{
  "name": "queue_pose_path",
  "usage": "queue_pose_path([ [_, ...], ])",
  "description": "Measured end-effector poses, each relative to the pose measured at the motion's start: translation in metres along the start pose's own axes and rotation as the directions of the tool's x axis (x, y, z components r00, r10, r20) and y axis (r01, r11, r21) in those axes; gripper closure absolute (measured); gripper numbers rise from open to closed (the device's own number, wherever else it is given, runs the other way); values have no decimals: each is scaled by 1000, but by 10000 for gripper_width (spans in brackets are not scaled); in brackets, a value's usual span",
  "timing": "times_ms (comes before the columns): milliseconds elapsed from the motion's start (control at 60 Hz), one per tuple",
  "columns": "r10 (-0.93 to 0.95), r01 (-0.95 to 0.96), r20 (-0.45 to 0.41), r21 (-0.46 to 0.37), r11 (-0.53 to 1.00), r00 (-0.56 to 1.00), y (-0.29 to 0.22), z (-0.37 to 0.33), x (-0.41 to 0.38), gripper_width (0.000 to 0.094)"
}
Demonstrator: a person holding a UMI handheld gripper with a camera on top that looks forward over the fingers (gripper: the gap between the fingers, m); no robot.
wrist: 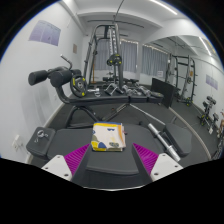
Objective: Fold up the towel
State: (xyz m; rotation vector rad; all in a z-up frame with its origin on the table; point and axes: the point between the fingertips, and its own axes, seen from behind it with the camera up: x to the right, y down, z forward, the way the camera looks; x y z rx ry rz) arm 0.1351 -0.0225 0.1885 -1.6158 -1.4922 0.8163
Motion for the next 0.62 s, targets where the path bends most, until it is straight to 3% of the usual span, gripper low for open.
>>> queue_pose_path([
  [283,24,-23,-14,22,999,1000,33,-155,-8,82],
  [617,-30,32,-31,70,997,999,39,-218,-13,86],
])
